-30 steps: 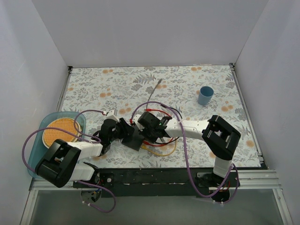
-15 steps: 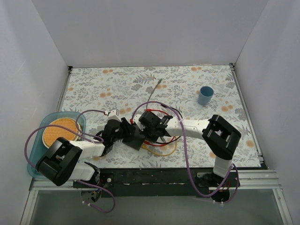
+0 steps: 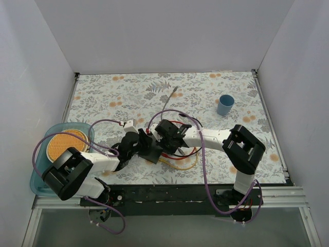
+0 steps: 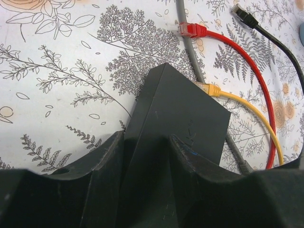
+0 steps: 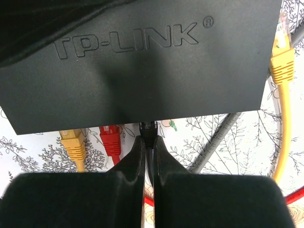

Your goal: Insert the plug into the switch port

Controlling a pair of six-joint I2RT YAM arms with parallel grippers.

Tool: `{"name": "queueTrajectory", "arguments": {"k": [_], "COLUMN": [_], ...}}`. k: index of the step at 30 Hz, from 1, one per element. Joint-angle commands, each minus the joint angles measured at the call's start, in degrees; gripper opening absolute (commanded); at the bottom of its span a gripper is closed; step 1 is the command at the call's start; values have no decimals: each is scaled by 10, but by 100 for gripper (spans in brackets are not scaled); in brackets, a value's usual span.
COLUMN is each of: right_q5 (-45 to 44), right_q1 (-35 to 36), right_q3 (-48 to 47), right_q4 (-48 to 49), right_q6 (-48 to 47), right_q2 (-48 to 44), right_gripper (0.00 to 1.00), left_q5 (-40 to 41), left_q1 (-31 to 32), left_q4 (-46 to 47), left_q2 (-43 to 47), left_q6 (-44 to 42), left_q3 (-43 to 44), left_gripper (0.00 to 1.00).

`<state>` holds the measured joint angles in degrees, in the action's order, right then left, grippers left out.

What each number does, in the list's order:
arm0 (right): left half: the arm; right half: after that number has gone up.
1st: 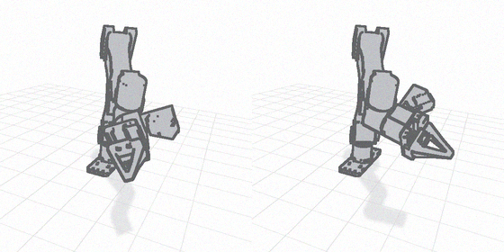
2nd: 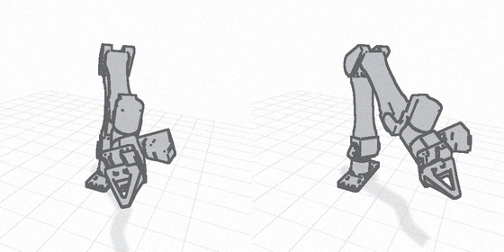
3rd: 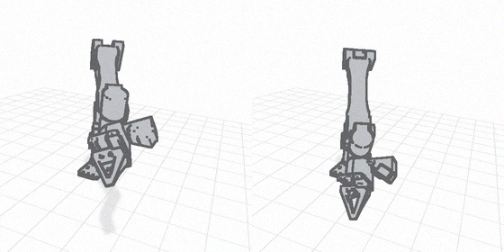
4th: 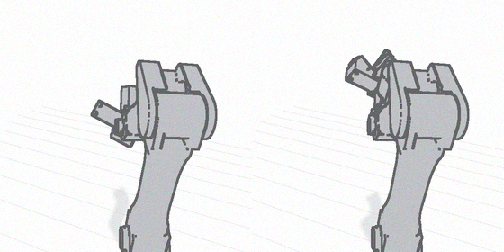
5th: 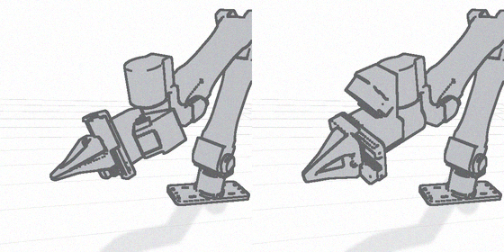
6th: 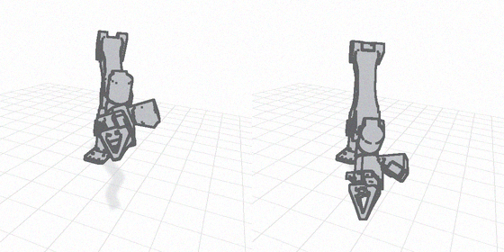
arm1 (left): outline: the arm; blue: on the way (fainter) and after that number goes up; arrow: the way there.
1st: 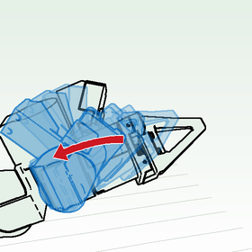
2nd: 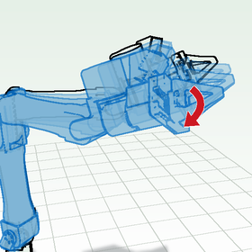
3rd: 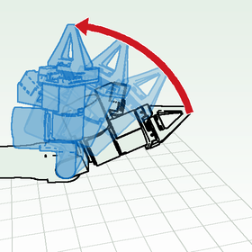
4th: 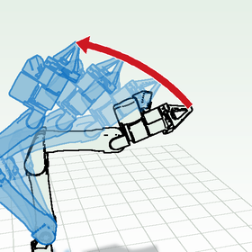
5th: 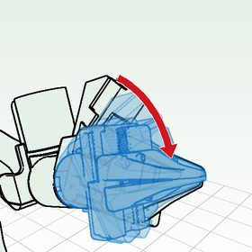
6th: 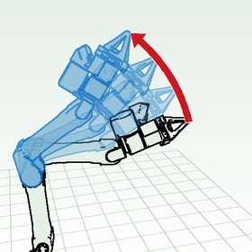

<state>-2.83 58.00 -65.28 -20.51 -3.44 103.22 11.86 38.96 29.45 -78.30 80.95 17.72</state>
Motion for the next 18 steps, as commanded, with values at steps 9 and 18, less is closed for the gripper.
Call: {"name": "queueTrajectory", "arguments": {"k": [9, 18], "right_q5": [88, 93], "right_q1": [11, 11], "right_q3": [-109, -108], "right_q4": [397, 378], "right_q6": [11, 10], "right_q2": [-21, -26], "right_gripper": [1, 1], "left_q5": [-257, -208], "left_q1": [135, 156], "left_q4": [6, -37], "left_q2": [-44, -39], "left_q6": [74, 66], "left_q3": [44, 59], "left_gripper": [25, 33]}}
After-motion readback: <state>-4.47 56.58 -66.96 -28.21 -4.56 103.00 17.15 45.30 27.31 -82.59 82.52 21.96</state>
